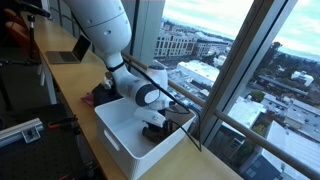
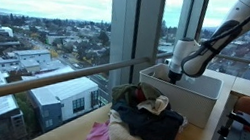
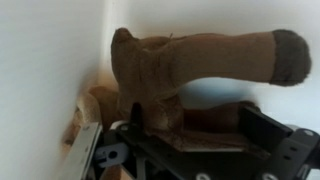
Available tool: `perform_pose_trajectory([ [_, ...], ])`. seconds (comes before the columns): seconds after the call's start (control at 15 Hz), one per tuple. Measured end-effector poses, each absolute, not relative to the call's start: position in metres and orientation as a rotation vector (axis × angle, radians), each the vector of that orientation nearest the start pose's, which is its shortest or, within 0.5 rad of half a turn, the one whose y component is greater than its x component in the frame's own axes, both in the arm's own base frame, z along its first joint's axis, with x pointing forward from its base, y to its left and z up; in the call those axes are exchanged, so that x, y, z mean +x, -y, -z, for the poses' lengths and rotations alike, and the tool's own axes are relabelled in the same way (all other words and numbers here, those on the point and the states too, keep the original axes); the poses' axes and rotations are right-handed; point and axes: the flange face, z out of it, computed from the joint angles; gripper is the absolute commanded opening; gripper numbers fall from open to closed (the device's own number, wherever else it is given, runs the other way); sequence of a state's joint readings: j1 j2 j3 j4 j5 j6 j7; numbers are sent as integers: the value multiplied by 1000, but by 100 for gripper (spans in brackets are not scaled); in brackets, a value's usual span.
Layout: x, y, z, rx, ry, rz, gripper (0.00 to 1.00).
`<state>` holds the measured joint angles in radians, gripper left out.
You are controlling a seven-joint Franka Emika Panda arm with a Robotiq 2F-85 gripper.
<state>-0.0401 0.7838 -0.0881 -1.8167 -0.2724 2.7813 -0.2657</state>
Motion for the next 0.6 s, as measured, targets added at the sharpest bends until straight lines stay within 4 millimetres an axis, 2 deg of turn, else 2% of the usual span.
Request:
perform_pose_trajectory([
  [0.6, 651, 48, -107, -3260, 753, 211, 5],
])
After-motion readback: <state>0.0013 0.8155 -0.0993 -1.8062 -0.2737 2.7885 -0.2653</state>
